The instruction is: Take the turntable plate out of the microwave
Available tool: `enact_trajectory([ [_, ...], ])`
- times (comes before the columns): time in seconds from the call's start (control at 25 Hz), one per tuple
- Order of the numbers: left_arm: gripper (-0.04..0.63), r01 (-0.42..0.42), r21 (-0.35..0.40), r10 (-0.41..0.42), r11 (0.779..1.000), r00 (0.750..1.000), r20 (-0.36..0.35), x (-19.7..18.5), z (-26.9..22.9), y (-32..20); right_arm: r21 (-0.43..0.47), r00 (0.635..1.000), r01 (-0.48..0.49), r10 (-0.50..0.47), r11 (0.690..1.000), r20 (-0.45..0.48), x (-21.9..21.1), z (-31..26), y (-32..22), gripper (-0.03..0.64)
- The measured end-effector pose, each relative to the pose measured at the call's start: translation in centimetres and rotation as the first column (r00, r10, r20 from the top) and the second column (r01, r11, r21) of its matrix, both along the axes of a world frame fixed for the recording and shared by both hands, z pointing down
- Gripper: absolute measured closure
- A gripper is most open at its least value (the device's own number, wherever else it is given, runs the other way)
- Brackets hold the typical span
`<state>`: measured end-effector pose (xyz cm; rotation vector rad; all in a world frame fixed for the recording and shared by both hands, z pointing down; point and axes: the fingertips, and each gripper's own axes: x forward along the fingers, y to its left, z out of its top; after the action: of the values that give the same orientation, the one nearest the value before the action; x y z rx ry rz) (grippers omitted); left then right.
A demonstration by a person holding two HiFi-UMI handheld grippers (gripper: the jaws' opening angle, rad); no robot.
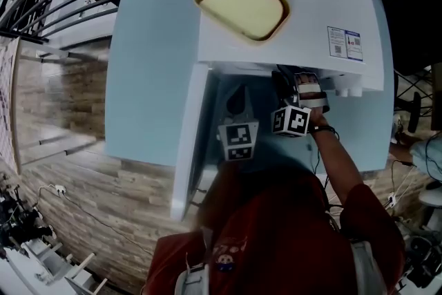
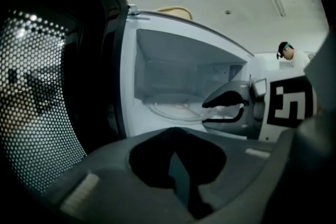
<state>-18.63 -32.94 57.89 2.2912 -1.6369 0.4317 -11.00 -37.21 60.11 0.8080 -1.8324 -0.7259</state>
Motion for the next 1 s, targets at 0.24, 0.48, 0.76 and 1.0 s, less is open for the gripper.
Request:
enact_trajectory([
  [0.24, 0.595, 0.010, 0.001, -0.010, 1.000, 1.000, -0.005, -0.3, 0.3, 0.0, 0.050, 0.989, -0.041, 0.047, 0.998, -0.139, 0.1, 0.7, -2.0, 0.474],
  [0.48, 0.595, 0.026, -0.002, -0.026, 1.000, 1.000, -0.006, -1.2, 0.6, 0.0, 0.047, 0.980, -0.018, 0.027, 0.999, -0.198, -1.0, 1.0, -3.6, 0.476],
  [0.76, 0.595, 0.040, -0.003, -0.040, 0.999, 0.999, -0.010, -1.6, 0.9, 0.2, -0.005, 0.977, -0.020, 0.018, 1.000, -0.213, -2.0, 1.9, -3.6, 0.482],
  [1.0, 0.595, 0.053, -0.004, -0.053, 0.999, 0.999, -0.005, -2.3, 1.0, 0.7, -0.039, 0.982, -0.010, 0.003, 0.999, -0.187, -2.1, 2.2, -3.0, 0.569],
])
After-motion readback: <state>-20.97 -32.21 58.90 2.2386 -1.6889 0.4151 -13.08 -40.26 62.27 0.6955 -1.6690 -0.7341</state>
